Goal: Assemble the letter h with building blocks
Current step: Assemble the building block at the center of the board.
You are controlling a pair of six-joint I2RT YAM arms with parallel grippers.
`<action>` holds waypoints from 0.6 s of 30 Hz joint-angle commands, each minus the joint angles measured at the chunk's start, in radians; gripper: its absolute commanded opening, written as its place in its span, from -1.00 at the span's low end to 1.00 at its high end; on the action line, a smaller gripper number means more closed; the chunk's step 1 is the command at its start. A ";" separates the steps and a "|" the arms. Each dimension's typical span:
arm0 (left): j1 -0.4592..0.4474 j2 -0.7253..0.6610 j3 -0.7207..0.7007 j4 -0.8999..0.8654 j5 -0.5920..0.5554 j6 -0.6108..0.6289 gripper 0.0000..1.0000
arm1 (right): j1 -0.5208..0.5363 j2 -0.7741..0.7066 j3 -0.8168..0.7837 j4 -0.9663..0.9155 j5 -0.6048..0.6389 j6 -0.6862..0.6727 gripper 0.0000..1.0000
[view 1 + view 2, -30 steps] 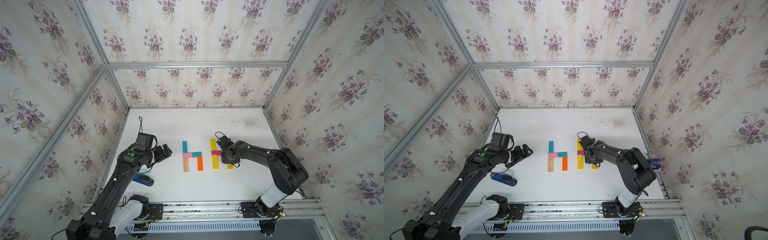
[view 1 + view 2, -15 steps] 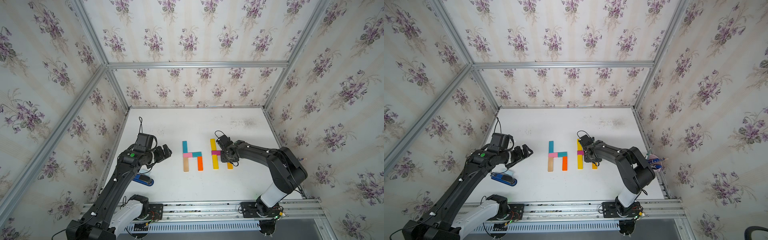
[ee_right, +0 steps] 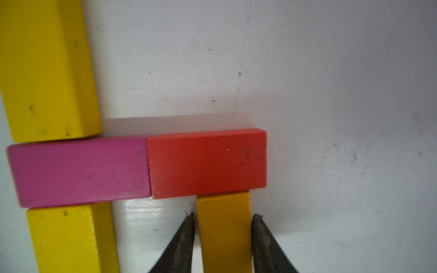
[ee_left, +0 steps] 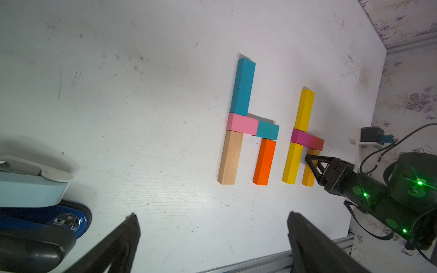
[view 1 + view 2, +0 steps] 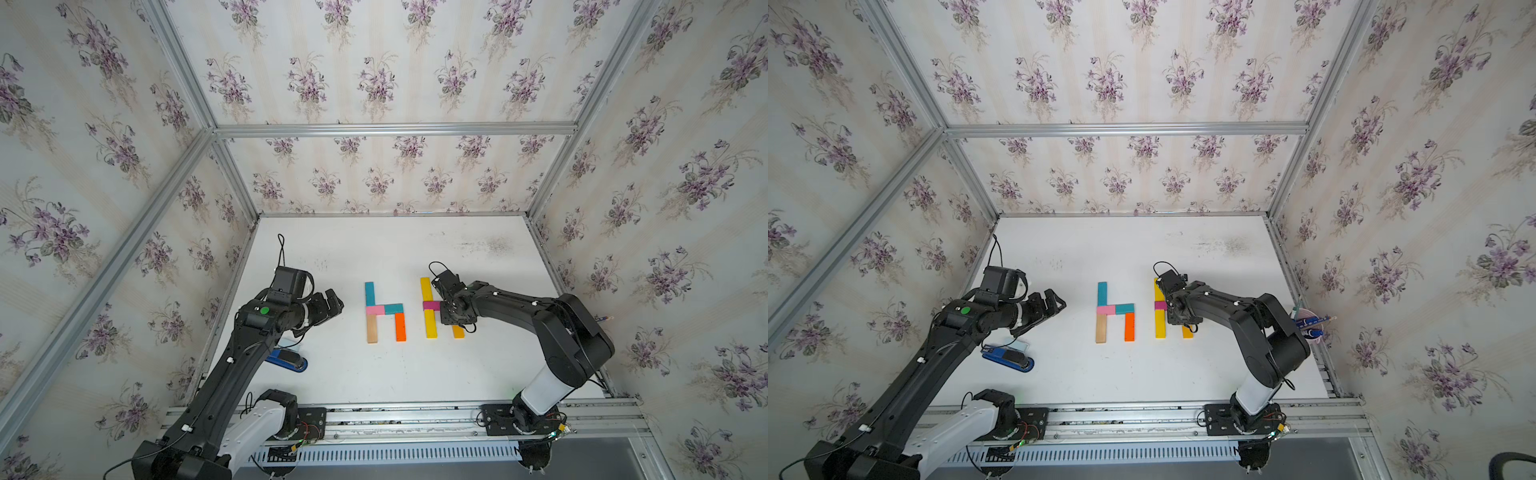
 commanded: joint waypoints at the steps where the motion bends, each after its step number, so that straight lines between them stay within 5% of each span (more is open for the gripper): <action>1: 0.001 -0.002 0.000 0.011 -0.002 0.007 0.99 | -0.002 0.029 -0.025 -0.073 -0.043 0.013 -0.23; 18: 0.002 -0.002 0.000 0.014 0.000 0.008 0.99 | -0.017 0.018 -0.012 -0.108 -0.001 0.018 -0.33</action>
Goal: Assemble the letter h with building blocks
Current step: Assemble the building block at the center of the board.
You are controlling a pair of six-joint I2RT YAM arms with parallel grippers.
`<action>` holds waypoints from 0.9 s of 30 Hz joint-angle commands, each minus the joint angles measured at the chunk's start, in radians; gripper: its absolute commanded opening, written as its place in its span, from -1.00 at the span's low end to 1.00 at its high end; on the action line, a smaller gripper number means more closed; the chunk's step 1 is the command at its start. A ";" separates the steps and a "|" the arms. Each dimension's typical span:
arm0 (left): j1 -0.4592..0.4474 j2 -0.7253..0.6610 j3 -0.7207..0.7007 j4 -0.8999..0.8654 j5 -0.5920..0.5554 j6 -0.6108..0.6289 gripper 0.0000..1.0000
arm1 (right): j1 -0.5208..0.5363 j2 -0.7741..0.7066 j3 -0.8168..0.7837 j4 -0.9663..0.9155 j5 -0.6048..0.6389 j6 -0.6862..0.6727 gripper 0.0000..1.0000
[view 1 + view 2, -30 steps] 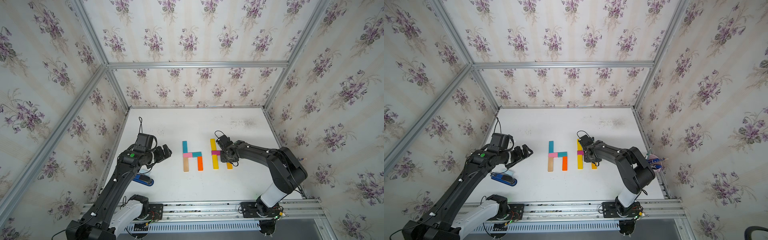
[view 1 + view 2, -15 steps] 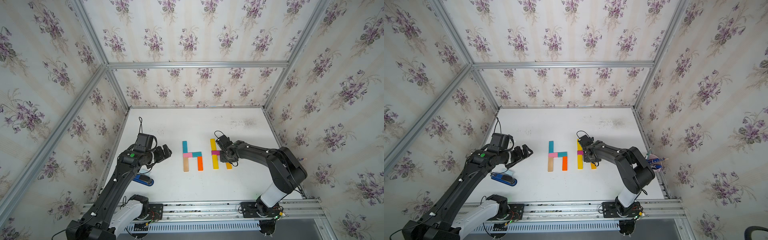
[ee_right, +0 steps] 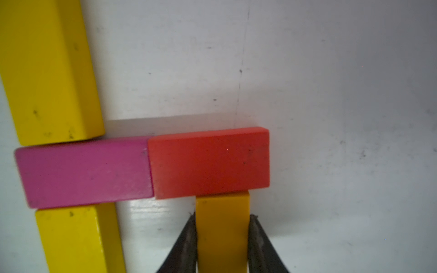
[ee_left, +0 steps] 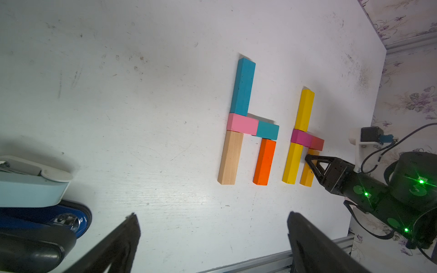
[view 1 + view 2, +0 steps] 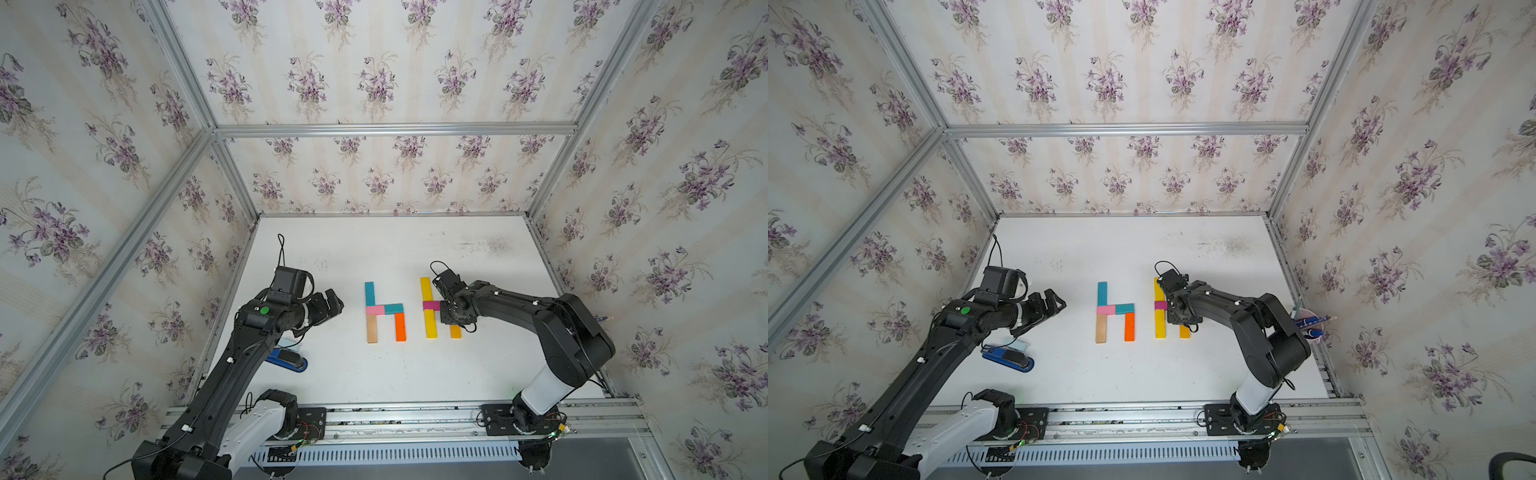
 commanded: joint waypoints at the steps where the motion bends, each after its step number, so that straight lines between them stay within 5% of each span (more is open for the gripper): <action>1: 0.001 -0.002 0.000 0.014 0.000 0.008 0.99 | -0.005 0.018 -0.012 -0.105 0.020 0.000 -0.33; 5: 0.001 0.000 -0.002 0.020 0.002 0.005 0.99 | -0.006 0.025 -0.004 -0.109 0.029 0.000 -0.30; 9: 0.001 0.001 -0.003 0.023 0.004 0.004 0.99 | -0.005 0.005 -0.025 -0.084 -0.015 0.013 0.17; 13: 0.002 0.001 -0.008 0.025 0.002 0.006 0.99 | -0.007 -0.094 -0.099 -0.019 -0.082 0.053 0.27; 27: 0.001 -0.003 -0.004 0.021 0.004 0.008 0.99 | -0.006 -0.095 -0.123 -0.009 -0.100 0.061 -0.31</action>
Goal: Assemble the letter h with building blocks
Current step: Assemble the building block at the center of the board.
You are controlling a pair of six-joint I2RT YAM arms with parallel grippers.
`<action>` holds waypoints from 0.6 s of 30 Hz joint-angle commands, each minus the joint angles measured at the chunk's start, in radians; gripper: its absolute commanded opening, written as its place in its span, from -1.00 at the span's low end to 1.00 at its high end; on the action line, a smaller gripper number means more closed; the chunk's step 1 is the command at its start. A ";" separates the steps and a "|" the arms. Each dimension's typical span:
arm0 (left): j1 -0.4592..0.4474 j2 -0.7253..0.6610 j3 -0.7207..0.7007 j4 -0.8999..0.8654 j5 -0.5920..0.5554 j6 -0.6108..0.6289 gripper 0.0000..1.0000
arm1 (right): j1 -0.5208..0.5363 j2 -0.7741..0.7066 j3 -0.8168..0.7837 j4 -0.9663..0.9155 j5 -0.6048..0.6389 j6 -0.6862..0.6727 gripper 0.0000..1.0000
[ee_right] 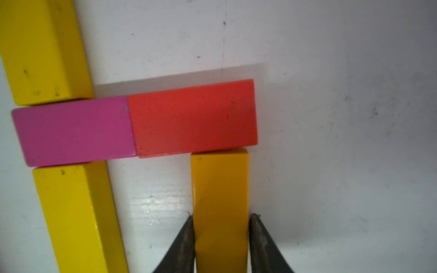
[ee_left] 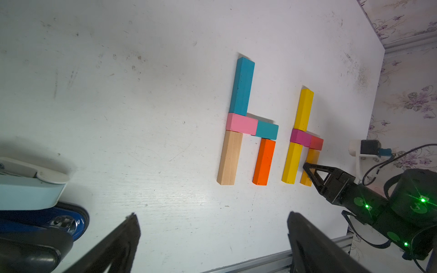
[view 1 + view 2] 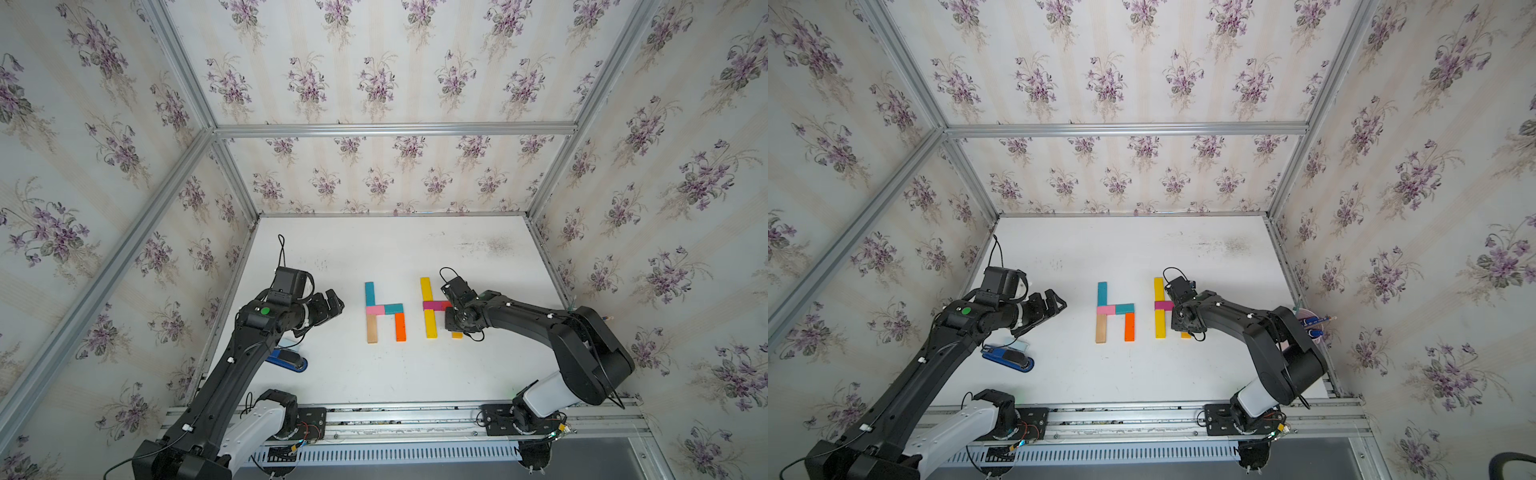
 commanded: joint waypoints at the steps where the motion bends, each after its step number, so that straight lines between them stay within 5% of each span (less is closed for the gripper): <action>1: 0.003 -0.002 0.008 0.008 -0.003 0.007 0.99 | 0.002 0.025 -0.002 -0.088 -0.021 -0.001 -0.33; 18: 0.001 0.010 0.018 0.013 0.004 0.004 0.99 | 0.001 0.056 0.036 -0.164 0.042 -0.006 -0.37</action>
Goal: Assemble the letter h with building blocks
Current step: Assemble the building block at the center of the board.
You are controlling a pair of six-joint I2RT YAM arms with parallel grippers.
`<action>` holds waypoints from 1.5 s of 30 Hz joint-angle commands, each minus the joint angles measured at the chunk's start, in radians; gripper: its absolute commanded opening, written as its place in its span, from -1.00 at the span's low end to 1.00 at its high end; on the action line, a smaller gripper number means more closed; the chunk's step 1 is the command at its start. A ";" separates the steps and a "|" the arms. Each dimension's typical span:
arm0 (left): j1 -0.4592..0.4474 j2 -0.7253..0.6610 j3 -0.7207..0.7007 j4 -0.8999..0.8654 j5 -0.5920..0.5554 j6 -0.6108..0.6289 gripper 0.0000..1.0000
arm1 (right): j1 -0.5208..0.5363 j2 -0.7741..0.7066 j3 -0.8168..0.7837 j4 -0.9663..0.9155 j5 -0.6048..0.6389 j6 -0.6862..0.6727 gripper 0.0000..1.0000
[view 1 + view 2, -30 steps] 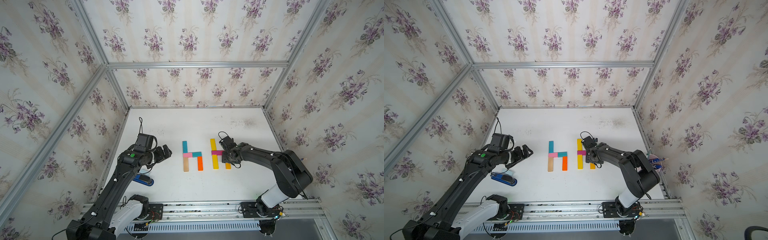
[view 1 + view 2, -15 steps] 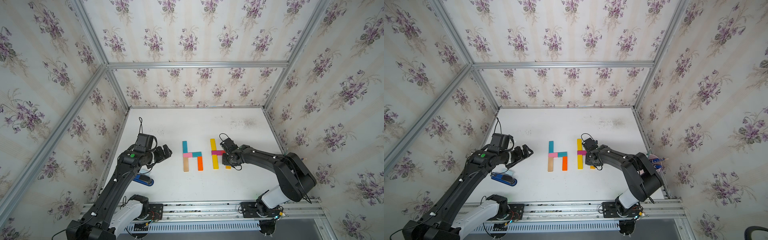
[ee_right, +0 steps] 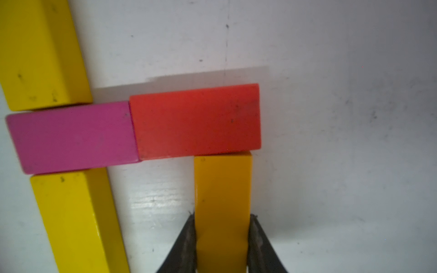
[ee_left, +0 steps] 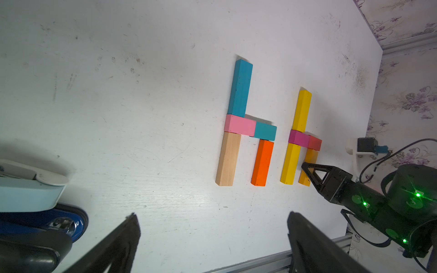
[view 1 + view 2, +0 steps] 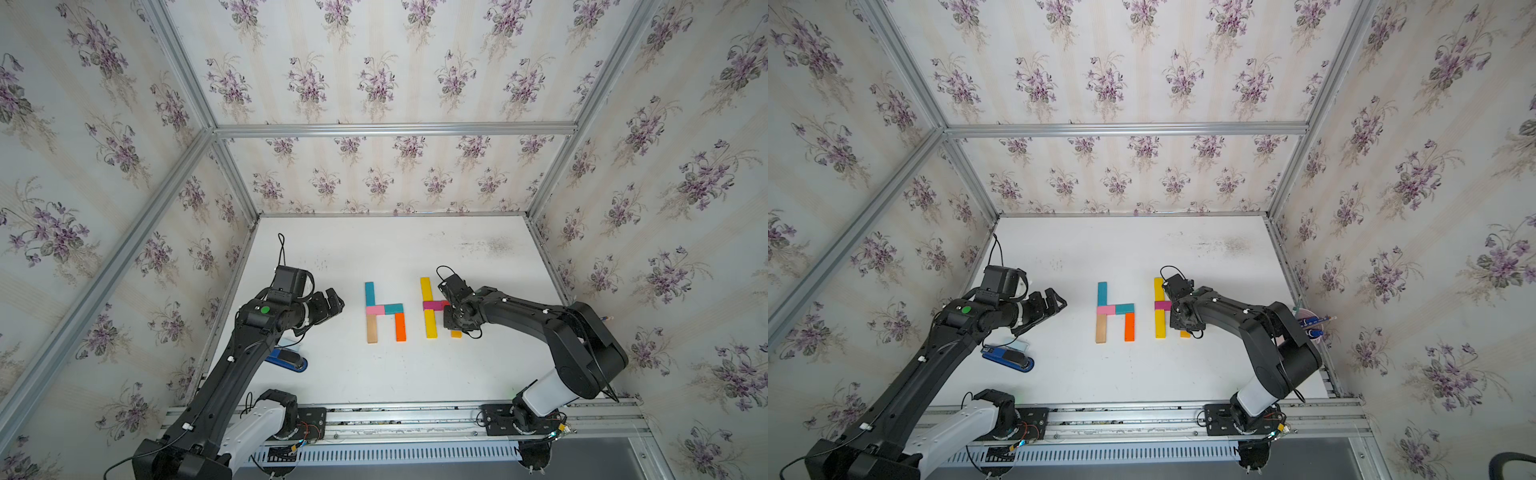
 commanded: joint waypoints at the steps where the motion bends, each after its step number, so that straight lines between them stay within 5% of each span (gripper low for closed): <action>1: 0.002 0.002 0.009 0.013 0.004 0.005 0.99 | 0.000 0.024 -0.010 -0.104 0.022 -0.002 -0.37; 4: 0.002 0.002 0.008 0.011 0.004 0.006 0.99 | -0.001 0.017 -0.010 -0.106 0.023 0.000 -0.26; 7: 0.001 0.001 0.004 0.011 0.004 0.007 0.99 | 0.000 0.011 -0.008 -0.105 0.024 -0.001 0.23; 9: 0.001 0.002 0.001 0.012 0.003 0.006 0.99 | 0.000 0.011 -0.003 -0.108 0.026 -0.003 0.32; 20: 0.002 -0.008 -0.005 0.009 0.001 0.008 0.99 | 0.000 0.012 -0.001 -0.112 0.042 0.000 0.05; 45: 0.002 -0.013 -0.010 0.009 0.004 0.008 0.99 | -0.022 -0.009 -0.001 -0.116 0.047 0.003 0.11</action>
